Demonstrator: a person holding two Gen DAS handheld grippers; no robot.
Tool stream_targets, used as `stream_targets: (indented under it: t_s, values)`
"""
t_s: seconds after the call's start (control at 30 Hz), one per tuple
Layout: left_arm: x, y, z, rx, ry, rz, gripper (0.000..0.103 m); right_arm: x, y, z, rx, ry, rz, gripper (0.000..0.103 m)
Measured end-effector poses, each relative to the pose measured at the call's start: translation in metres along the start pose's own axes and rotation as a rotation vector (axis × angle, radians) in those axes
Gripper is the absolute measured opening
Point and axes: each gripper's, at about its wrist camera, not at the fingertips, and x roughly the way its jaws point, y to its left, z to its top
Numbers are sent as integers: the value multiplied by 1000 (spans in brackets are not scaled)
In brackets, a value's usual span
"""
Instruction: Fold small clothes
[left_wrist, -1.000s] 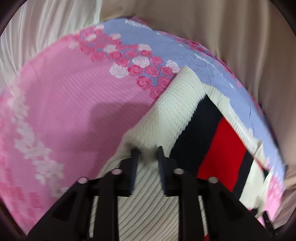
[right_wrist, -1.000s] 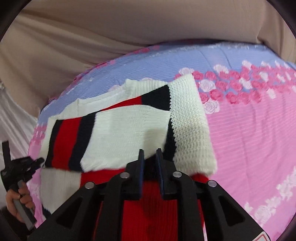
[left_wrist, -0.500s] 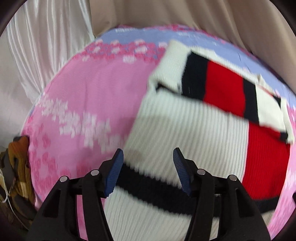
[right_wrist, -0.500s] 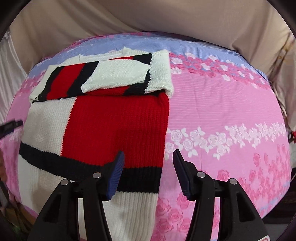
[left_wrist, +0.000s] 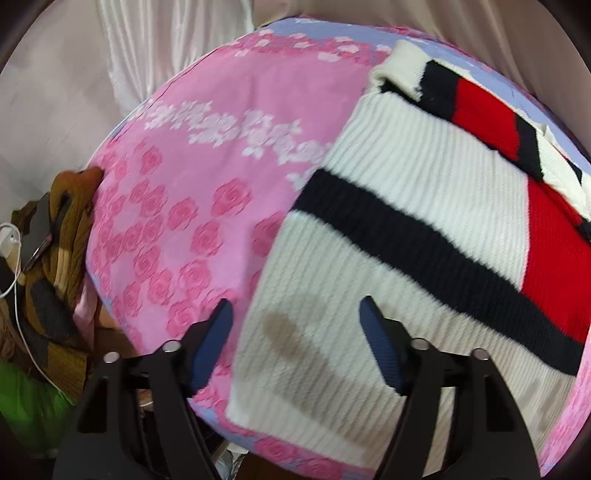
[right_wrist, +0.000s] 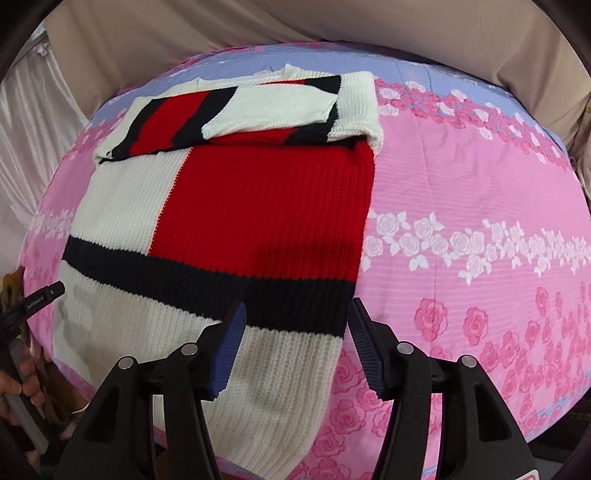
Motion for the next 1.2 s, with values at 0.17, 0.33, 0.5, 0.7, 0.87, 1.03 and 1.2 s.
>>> stream_targets:
  t_s: [0.17,0.33,0.5,0.7,0.87,1.03,1.2]
  values:
    - [10,30,-14,-68,29,-92,87,5,-9,-23,32,46,22,60]
    - [33,61,-31,-187,102,-263,88,21,-38,-78,135,178,221,61]
    - [29,57,-34,-177,84,-271,86,28,-35,-105,172,190,347,63]
    - [18,42,-29,-126,132,-346,13,37,-19,-94,157,176,386,9]
    - [-24,37,-36,-57,100,-366,11,-8,-37,-81,168,41,325,5]
    - [-58,11,-57,111,124,-371,11,-48,-74,-86,131,17,220,5]
    - [-71,-19,-93,248,163,-315,11,-61,-95,-102,77,67,147,5]
